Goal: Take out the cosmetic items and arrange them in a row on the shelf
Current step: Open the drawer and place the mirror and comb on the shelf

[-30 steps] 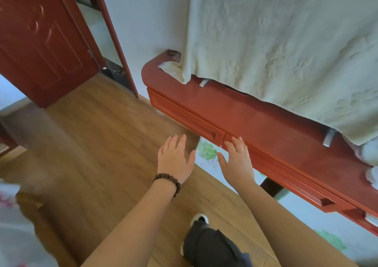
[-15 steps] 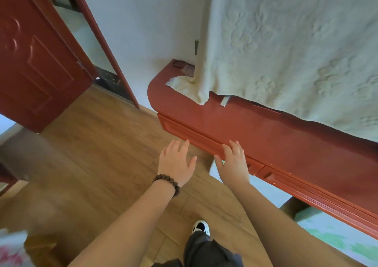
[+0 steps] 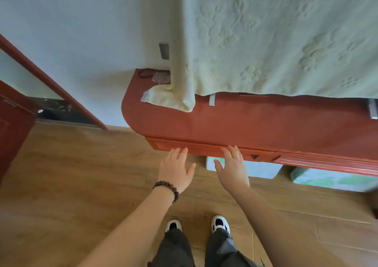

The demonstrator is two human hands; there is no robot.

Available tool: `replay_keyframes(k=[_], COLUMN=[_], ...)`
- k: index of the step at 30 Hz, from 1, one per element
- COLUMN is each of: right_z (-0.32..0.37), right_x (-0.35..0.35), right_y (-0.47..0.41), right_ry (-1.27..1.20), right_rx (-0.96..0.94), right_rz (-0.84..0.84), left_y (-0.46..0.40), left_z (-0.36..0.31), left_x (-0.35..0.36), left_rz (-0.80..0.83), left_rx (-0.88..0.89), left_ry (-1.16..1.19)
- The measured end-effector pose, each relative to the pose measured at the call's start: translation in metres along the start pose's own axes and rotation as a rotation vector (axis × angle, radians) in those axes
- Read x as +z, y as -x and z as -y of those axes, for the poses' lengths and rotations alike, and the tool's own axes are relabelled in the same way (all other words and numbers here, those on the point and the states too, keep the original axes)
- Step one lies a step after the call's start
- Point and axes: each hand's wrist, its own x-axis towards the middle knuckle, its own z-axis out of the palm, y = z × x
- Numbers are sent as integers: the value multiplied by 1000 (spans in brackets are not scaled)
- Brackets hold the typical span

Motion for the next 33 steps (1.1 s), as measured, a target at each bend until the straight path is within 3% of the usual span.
replay_keyframes(k=[3,5,7,10,12,15,19,25,33], right_z=[-1,-5,-10,-19,-29,-53,-77,-88,-90], right_x=[10,18,24,29,33,46,59,66,74], right_y=[4,5,2,-10,-23,-48,-74,-83,-65], right_ry=[-30,-34,-89,-293,-569,-1158,-1672,-1943,-1973], right_rx=[121,205,279,484,681,942,1039,997,968], right_rz=[-35,-26,-22,15,17,-49,-159,-206,-192], left_y=[-13,-22,-32,-51,-65,-88,-109,-115,-98], left_z=[19,30,39,43,46,50,55,51,52], left_x=[7,16,24,32,38,55,78,93,98], left_rz=[38,119,266,433,434,312,182,77,66], left_rx=[59,5,-172,-615,-816,-960,-1057,-1014,-1056], left_ry=[63,255,524,1139,1449,1756,2110,2247,2240])
